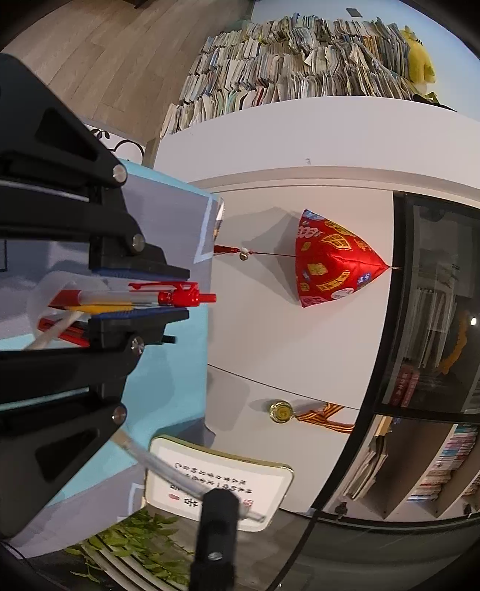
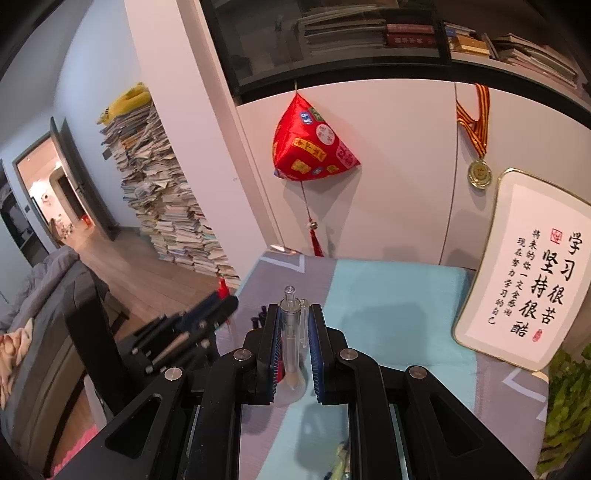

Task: Organize stationery
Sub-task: 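Lower the red pen into the frosted cup and open the left tool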

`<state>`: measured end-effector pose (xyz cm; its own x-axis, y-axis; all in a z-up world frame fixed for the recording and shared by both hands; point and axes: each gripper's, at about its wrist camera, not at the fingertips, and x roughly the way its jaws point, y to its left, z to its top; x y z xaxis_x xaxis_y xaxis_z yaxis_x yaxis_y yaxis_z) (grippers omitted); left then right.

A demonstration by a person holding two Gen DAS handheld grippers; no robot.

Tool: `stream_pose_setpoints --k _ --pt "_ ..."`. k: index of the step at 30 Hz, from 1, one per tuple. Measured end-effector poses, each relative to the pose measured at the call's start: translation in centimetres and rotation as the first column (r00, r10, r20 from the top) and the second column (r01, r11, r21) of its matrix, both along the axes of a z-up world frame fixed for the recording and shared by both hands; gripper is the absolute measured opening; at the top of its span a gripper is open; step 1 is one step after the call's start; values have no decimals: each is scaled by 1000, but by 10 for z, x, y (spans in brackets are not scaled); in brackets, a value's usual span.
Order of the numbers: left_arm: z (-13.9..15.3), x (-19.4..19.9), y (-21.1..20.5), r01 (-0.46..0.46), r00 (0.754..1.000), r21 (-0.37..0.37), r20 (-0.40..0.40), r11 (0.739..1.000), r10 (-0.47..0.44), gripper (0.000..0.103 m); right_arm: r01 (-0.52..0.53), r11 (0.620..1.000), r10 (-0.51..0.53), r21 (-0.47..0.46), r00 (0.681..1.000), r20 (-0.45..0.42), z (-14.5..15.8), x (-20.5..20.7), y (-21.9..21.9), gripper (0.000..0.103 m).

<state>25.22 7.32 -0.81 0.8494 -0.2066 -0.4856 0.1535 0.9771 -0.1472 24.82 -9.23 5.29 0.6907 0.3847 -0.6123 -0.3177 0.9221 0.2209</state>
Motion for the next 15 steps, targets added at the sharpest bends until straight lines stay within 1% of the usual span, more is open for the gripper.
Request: stream_pose_setpoints --k 11,15 --pt "-9 -9 4 18 998 9 -52 1000 -17 13 -35 999 35 1 999 -4 2 5 18 15" --pt "-6 -15 3 32 999 35 -39 999 -30 13 -38 999 38 -2 999 -4 2 6 22 15"
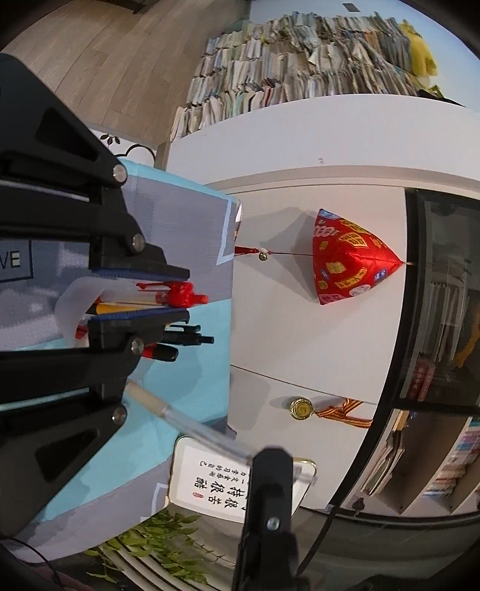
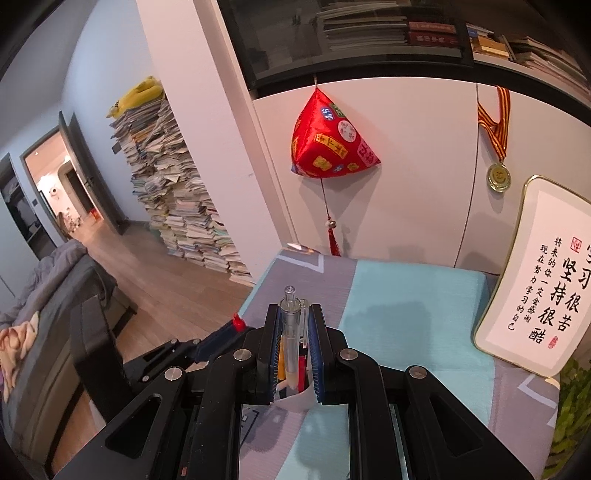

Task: Organize stationery
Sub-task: 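Lower the red pen into the frosted cup and open the left tool, then lower the clear pen into the frosted cup and open the right tool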

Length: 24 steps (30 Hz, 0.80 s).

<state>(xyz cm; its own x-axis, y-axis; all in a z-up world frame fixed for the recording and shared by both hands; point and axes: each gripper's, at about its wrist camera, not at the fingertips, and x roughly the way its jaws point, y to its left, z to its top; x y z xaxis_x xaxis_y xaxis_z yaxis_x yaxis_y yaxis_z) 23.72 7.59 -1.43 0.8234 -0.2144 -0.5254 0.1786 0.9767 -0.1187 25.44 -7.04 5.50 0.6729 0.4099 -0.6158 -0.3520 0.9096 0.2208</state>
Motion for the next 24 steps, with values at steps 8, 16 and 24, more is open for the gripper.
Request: stream_pose_setpoints --k 8,16,24 --pt "11 -16 9 2 1000 -9 28 1000 -2 20 -3 1000 3 -3 1000 -12 -5 4 3 15" --pt "18 -44 21 -34 994 32 105 999 30 33 7 1000 -7 -26 1000 3 -9 5 7 15" --pt "9 -59 22 -31 994 63 102 997 25 35 -14 996 12 -90 1000 -20 -25 5 22 15"
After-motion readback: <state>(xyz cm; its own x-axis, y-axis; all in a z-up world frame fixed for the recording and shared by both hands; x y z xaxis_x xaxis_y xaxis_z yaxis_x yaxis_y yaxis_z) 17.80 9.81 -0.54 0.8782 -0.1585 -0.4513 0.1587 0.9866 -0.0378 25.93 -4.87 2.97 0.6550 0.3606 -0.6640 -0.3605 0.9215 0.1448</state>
